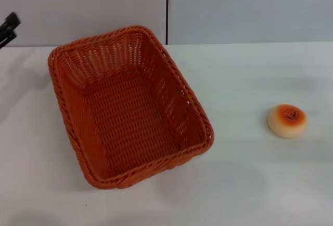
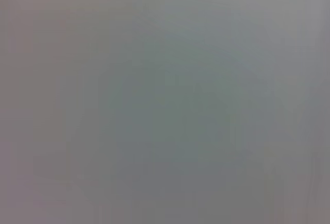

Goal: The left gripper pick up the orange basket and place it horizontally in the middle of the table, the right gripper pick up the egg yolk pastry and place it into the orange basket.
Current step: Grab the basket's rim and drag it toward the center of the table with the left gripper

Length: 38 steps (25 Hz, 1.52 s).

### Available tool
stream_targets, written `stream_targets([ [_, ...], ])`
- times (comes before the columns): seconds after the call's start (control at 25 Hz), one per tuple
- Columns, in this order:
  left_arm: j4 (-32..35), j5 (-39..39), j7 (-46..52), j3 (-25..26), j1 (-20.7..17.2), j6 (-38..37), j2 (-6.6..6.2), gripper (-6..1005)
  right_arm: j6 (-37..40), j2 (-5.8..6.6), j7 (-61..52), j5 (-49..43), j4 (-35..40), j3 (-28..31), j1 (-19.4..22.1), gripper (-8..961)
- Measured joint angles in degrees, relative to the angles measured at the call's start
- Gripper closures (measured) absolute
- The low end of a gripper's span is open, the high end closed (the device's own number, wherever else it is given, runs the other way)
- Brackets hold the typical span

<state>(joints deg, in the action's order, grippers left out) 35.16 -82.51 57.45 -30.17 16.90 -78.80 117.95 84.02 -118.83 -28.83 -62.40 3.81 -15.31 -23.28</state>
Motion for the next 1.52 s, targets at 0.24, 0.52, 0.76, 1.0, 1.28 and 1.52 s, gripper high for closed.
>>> stream_targets([
  [0.24,29.6,-19.0,29.6,-11.9,2.1,1.6,-0.01,155,0.0,-0.09,0.0,0.3,-0.1,0.2,0.3,436],
  [0.52,43.8,-37.4,45.3,-18.9,7.4,-0.5,0.03,156,0.5,-0.09,0.0,0.3,-0.1,-0.1,0.3,436],
  [0.76,48.1,-53.0,54.6,-28.3,13.1,-1.4,0.39,157,0.4,-0.09,0.0,0.3,-0.1,-0.2,0.3,436],
  [1.0,48.4,-61.3,59.2,-35.7,17.1,-0.4,0.68,158,0.4,-0.09,0.0,0.3,-0.1,-0.2,0.3,436],
  [1.28,47.8,-70.6,66.0,-46.7,19.8,5.0,1.0,163,0.3,-0.09,0.0,0.2,-0.1,0.0,0.7,436],
  [1.52,46.3,-74.2,68.3,-50.7,20.6,6.8,1.12,168,0.4,-0.09,0.0,0.0,-0.1,0.1,1.2,436],
])
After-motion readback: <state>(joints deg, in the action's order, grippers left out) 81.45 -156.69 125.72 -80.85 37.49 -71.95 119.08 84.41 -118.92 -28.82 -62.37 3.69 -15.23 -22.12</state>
